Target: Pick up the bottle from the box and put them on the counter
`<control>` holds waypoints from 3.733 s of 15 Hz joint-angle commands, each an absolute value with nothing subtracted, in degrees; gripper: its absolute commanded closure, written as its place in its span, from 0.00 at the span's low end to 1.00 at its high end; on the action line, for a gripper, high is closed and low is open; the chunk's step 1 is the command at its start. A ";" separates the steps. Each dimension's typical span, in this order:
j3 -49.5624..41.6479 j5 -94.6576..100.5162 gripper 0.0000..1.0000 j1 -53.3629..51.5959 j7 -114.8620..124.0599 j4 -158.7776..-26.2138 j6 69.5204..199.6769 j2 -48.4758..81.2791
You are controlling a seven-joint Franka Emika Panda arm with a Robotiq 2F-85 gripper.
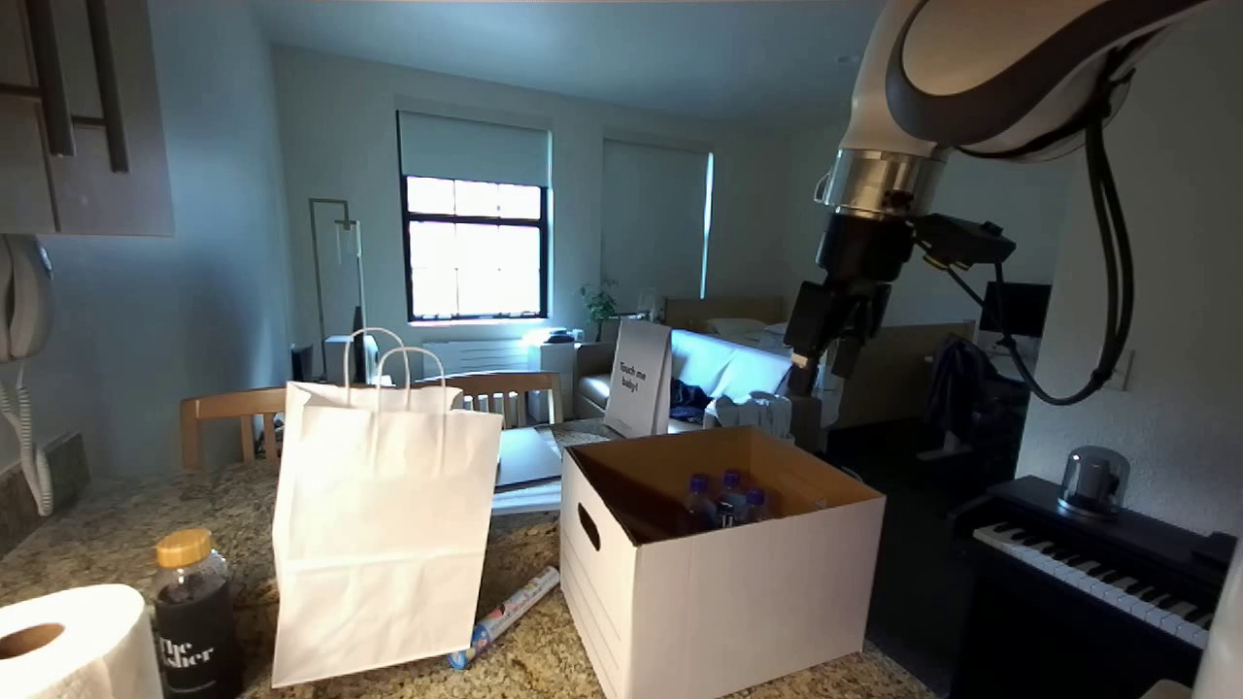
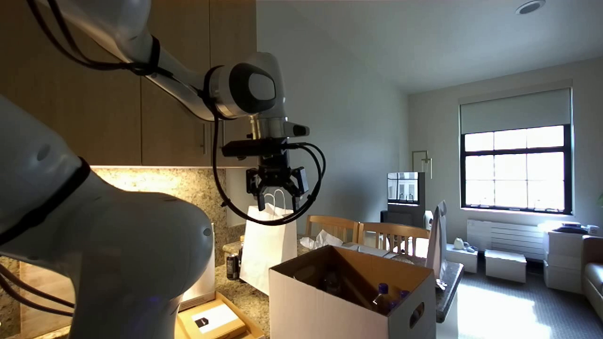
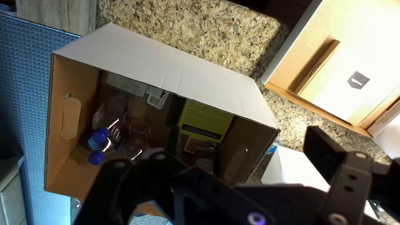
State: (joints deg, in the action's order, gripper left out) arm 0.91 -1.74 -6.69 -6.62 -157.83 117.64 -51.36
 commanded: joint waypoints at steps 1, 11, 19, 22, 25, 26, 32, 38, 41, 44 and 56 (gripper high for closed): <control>0.95 -1.76 0.00 -6.66 -6.62 -157.69 117.46 -51.33; -0.32 -2.48 0.00 -4.78 -4.66 -151.96 129.53 -40.47; -5.26 -2.33 0.00 1.49 -4.13 -141.61 136.65 -29.43; -6.90 -2.52 0.00 2.85 -4.03 -137.80 136.32 -26.03; -6.95 -4.15 0.00 1.95 -3.23 -135.11 134.28 -21.54; -7.16 -4.70 0.00 1.82 -3.13 -134.17 133.99 -19.34; -7.35 -9.52 0.00 1.96 -4.25 -133.05 146.17 -3.82; -5.23 -5.52 0.00 2.53 -1.55 -128.56 156.77 11.51; -2.96 -9.48 0.00 3.27 -2.05 -124.80 158.59 16.92; -2.87 -7.80 0.00 3.04 -2.19 -125.27 157.46 16.65; -7.88 1.13 0.00 -1.29 7.47 -114.52 161.52 32.25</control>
